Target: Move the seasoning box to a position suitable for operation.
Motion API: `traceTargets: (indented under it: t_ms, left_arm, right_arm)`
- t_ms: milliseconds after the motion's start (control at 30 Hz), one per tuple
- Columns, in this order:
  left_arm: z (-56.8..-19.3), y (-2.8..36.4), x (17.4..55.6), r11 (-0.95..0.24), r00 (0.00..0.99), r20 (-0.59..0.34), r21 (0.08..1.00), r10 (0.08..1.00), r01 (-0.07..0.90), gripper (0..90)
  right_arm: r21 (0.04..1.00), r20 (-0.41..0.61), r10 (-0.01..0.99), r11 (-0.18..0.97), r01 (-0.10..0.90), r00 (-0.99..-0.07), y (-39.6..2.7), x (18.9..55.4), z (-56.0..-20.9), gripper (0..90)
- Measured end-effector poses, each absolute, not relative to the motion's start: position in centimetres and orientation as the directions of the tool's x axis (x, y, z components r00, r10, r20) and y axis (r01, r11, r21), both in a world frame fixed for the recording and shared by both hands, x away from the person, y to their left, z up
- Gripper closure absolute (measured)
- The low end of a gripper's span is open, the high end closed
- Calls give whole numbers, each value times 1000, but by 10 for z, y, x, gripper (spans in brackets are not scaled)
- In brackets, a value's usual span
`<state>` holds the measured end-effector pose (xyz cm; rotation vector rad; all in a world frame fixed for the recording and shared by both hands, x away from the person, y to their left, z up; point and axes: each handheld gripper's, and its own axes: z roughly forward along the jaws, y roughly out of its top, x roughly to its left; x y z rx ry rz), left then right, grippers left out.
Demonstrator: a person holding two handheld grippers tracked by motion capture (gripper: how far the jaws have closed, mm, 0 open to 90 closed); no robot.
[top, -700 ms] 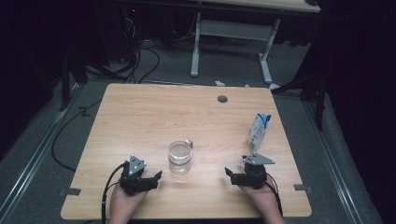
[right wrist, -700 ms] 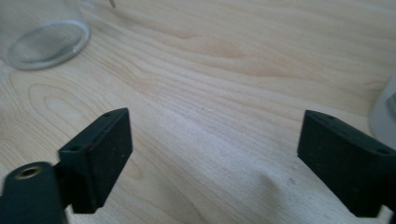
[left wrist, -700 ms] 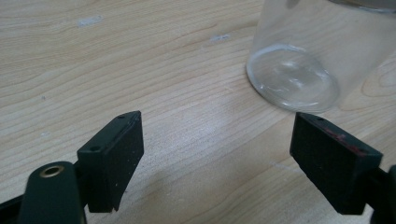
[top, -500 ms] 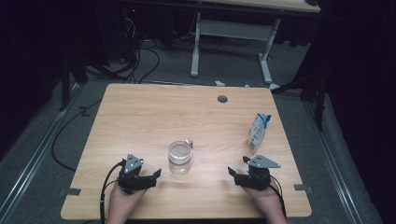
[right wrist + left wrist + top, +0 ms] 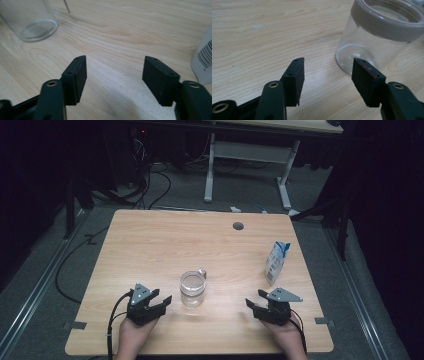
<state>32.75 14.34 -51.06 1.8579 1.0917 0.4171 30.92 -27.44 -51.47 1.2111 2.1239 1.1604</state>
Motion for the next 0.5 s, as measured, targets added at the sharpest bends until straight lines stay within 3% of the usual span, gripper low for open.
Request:
traceTargets:
  t_ms: [133,300,500]
  left_arm:
    - [-508,140,330,-221,547,-111,835,830,504,450]
    - [-504,141,334,-189,548,-144,842,824,505,542]
    - [-503,139,338,-202,547,-125,842,828,499,578]
  right_arm:
    - [830,35,845,274,487,-534,-270,309,-514,417]
    - [822,7,839,305,481,-544,-263,307,-515,458]
    - [834,16,845,284,473,-535,-262,306,-513,473]
